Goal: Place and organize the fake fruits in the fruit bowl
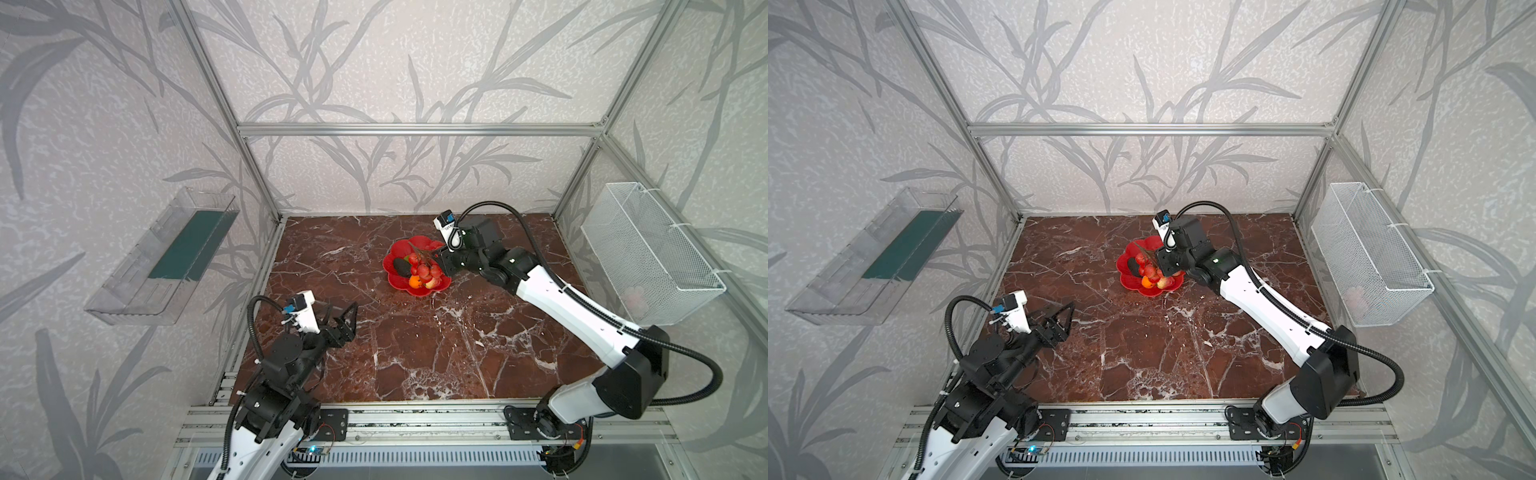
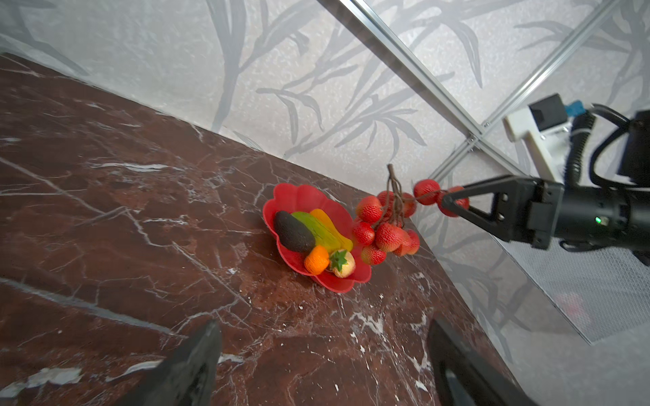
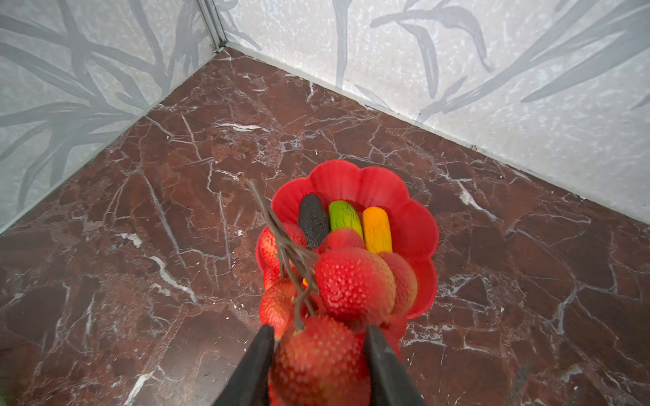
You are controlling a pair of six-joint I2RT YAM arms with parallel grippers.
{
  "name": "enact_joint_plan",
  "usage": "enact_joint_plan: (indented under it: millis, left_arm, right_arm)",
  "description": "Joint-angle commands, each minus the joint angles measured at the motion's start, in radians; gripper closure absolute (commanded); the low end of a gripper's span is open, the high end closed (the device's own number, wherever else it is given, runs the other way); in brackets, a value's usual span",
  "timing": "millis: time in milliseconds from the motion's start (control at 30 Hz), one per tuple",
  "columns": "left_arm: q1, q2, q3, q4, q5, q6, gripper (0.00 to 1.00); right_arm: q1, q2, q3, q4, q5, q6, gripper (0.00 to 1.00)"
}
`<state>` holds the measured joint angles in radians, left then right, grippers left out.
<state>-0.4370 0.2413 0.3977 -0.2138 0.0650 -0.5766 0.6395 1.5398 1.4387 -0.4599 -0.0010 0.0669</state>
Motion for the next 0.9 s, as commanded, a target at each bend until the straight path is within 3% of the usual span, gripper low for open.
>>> enact_joint_plan:
  millis: [0, 267, 400, 533, 567, 600, 700, 800, 867]
  left_arm:
    - [0.003, 0.058, 0.028, 0.11, 0.105, 0.054, 0.08]
    - [0.003, 0.146, 0.036, 0.18, 0.026, 0.097, 0.08]
    - [0.003, 0.174, 0.029, 0.183, -0.085, 0.146, 0.08]
    - [0.004, 0.202, 0.001, 0.21, -0.272, 0.216, 0.06]
    - [0.006, 0.221, -0.012, 0.224, -0.329, 0.24, 0.05]
    - [0.005, 0.231, -0.021, 0.24, -0.395, 0.265, 0.05]
    - [0.017, 0.282, -0.055, 0.304, -0.543, 0.365, 0.03]
    - [0.077, 0.367, -0.096, 0.431, -0.566, 0.462, 0.02]
    - [0.158, 0.444, -0.116, 0.504, -0.564, 0.434, 0.01]
  right_arm:
    - [-0.016, 0.067, 0.06, -0.033, -0.022, -0.046, 0.78]
    - [-0.039, 0.294, 0.175, -0.057, -0.024, -0.053, 0.69]
    - [-0.052, 0.368, 0.241, -0.064, -0.032, -0.043, 0.49]
    - [-0.076, 0.41, 0.317, -0.106, -0.066, -0.012, 0.26]
    - [-0.079, 0.399, 0.323, -0.116, -0.081, -0.005, 0.16]
    - [-0.082, 0.377, 0.312, -0.114, -0.083, -0.001, 0.0]
    - [-0.084, 0.242, 0.173, -0.01, -0.05, -0.004, 0.01]
    - [-0.089, 0.034, -0.061, 0.178, 0.002, -0.004, 0.01]
    - [-0.107, -0.111, -0.236, 0.301, 0.032, -0.003, 0.01]
